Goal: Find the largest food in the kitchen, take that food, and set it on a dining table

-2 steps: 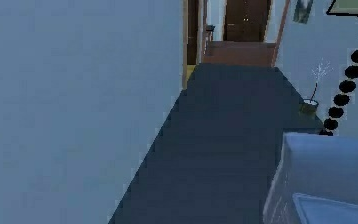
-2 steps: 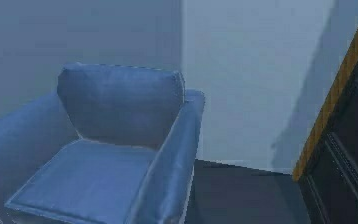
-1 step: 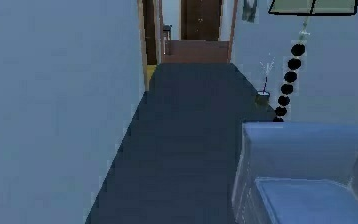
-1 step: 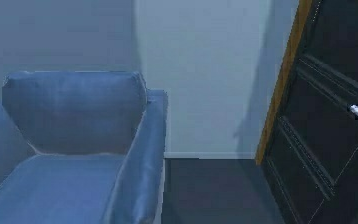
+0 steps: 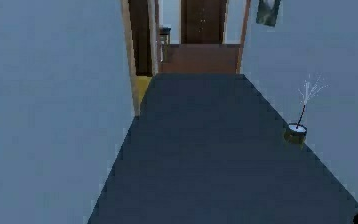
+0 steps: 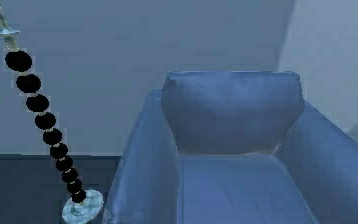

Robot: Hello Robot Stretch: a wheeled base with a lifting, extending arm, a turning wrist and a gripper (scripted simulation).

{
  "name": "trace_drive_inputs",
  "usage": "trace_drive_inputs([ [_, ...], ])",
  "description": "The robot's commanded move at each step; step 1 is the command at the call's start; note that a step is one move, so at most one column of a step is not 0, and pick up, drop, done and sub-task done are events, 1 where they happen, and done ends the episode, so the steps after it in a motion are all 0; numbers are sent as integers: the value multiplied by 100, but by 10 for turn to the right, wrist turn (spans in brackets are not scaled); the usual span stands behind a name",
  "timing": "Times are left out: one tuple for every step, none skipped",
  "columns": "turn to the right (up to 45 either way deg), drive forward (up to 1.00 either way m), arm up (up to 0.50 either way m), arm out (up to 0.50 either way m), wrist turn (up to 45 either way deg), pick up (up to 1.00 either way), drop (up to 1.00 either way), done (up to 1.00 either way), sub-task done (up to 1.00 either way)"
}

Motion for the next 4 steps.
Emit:
trace_drive_inputs([
  [30, 0, 0, 0, 0, 0, 0, 0, 0],
  [0, 50, 0, 0, 0, 0, 0, 0, 0],
  [60, 0, 0, 0, 0, 0, 0, 0, 0],
  [0, 100, 0, 0, 0, 0, 0, 0, 0],
])
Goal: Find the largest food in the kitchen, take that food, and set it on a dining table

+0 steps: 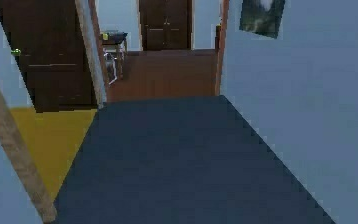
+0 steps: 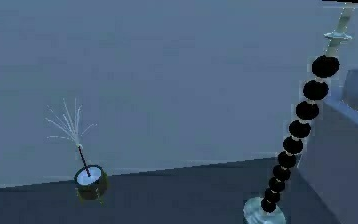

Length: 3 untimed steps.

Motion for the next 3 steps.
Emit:
trace_drive_inputs([
  [0, 100, 0, 0, 0, 0, 0, 0, 0],
  [30, 0, 0, 0, 0, 0, 0, 0, 0],
  [-30, 0, 0, 0, 0, 0, 0, 0, 0],
])
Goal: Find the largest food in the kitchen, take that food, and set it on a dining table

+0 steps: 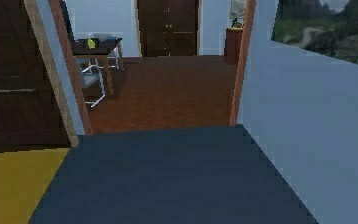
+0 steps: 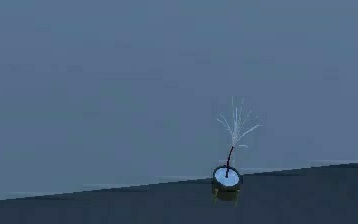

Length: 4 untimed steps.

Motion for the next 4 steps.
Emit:
trace_drive_inputs([
  [0, 100, 0, 0, 0, 0, 0, 0, 0],
  [0, 100, 0, 0, 0, 0, 0, 0, 0],
  [0, 40, 0, 0, 0, 0, 0, 0, 0],
  [450, 0, 0, 0, 0, 0, 0, 0, 0],
])
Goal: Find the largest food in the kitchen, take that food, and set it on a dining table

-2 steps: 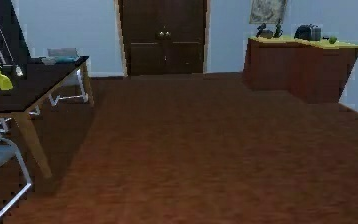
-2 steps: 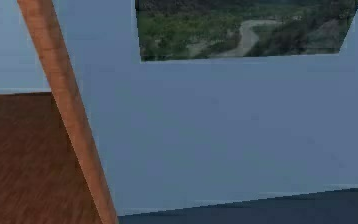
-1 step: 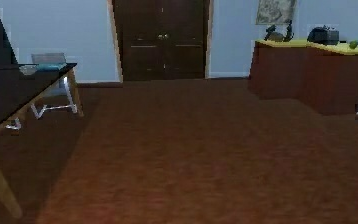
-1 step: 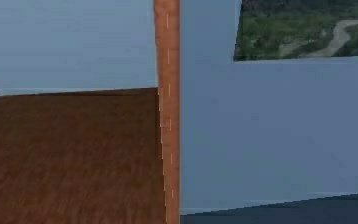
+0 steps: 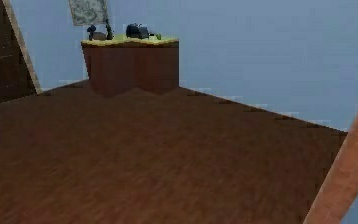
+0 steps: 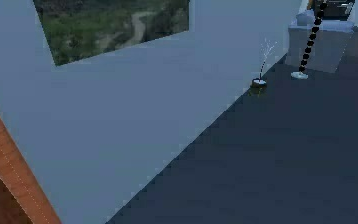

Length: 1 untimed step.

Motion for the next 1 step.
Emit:
trace_drive_inputs([
  [0, 25, 0, 0, 0, 0, 0, 0, 0],
])
